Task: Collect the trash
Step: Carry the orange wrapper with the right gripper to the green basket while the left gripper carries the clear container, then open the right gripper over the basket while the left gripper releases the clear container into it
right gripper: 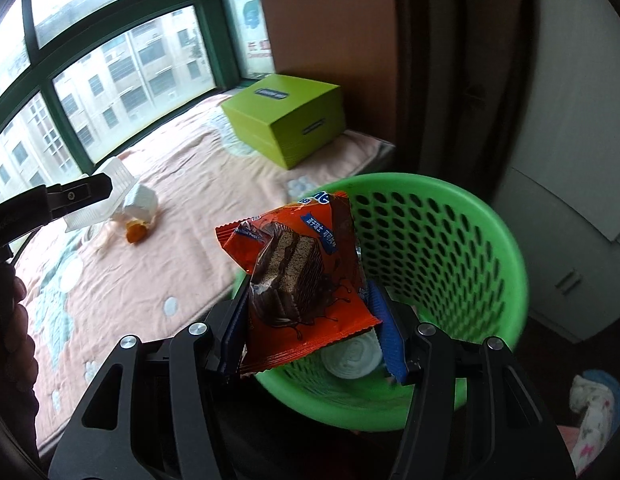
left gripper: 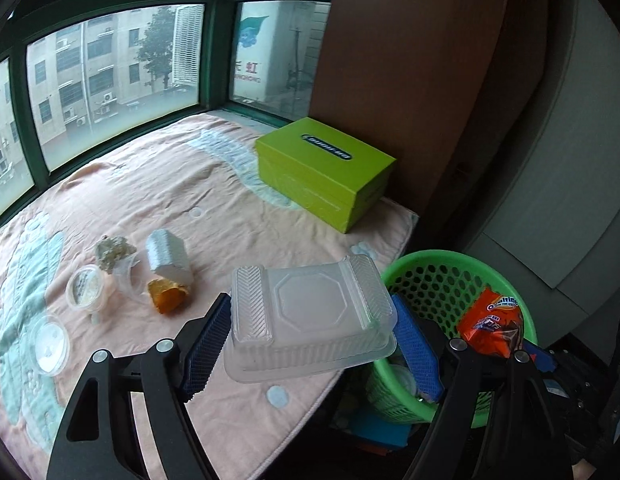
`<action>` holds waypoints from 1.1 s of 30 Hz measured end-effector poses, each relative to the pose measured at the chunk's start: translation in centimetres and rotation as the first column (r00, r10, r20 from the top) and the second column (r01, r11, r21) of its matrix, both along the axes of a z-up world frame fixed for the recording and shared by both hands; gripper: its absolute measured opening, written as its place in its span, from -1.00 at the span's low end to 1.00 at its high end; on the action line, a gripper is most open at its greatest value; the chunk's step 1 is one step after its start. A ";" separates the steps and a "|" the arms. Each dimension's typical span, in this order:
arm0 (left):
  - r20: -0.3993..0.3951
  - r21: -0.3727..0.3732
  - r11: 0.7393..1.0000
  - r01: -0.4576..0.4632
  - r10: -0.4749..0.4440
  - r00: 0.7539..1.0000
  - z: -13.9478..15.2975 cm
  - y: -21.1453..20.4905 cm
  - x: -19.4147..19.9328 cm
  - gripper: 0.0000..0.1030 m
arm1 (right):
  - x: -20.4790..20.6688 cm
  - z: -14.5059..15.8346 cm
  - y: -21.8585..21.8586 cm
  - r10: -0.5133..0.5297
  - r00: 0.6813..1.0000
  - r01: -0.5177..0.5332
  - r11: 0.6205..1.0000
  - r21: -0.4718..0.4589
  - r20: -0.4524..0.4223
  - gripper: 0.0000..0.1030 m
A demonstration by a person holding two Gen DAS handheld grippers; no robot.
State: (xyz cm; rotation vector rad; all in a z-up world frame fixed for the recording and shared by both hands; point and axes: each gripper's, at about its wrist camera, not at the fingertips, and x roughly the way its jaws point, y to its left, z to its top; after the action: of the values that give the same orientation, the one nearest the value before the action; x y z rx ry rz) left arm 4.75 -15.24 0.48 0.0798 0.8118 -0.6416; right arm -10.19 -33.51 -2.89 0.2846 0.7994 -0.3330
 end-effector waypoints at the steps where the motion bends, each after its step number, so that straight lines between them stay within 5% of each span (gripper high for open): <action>1: 0.002 0.000 1.000 0.009 -0.009 1.000 0.1 -0.4 -0.2 0.48 | -0.3 0.0 -0.3 -0.009 1.000 0.009 1.000 0.002 0.000 0.09; 33: -0.040 0.040 0.969 0.246 -0.244 0.969 -1.3 -9.9 -3.9 0.49 | -5.9 1.3 -4.9 -0.188 0.979 0.189 0.982 -0.007 0.073 0.43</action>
State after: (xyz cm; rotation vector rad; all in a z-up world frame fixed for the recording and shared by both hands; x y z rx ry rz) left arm 0.83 -25.13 -0.79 0.2125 0.8577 -0.8602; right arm -16.11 -38.37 -1.57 0.3583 0.6997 -0.5040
